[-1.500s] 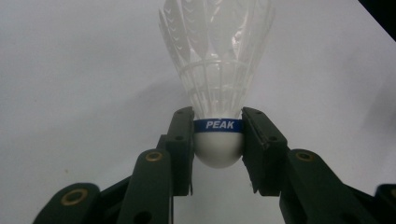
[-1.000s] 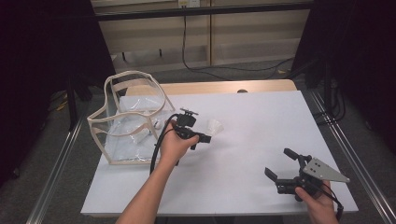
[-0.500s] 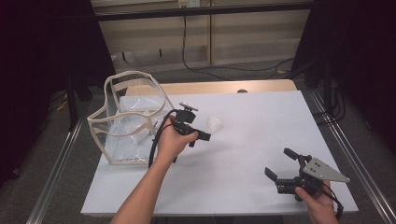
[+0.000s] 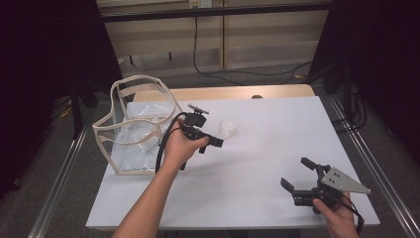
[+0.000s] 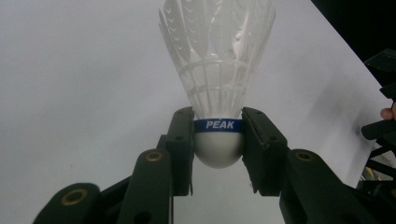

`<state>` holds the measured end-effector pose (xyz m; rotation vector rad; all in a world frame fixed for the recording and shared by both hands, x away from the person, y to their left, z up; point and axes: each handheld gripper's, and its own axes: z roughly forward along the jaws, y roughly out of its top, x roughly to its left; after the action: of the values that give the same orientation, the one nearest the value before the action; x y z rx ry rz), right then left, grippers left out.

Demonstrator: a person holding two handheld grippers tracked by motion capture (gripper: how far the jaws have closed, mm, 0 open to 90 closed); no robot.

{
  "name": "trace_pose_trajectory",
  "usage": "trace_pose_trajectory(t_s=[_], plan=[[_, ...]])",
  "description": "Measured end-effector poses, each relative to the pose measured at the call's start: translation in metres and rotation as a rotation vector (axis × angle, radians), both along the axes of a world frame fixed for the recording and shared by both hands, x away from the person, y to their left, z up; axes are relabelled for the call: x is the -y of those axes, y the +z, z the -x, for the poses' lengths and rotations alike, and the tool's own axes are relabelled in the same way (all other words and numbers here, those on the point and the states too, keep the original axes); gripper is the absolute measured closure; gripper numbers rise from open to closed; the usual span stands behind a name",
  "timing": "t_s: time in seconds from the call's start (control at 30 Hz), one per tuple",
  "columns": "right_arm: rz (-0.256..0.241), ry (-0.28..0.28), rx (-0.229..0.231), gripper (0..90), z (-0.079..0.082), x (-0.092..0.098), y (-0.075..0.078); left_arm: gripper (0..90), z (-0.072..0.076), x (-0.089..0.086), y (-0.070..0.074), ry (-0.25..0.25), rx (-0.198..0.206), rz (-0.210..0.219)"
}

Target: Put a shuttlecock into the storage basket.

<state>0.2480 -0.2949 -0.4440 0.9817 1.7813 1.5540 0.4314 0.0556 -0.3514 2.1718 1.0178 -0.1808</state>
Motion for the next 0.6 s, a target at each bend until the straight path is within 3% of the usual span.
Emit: trace_pose_trajectory(t_s=[0.6], plan=[[-0.002,0.0,-0.002,1.6,0.0,0.0,0.0,65.7,0.0,-0.003,0.021,-0.009,-0.001,0.0]])
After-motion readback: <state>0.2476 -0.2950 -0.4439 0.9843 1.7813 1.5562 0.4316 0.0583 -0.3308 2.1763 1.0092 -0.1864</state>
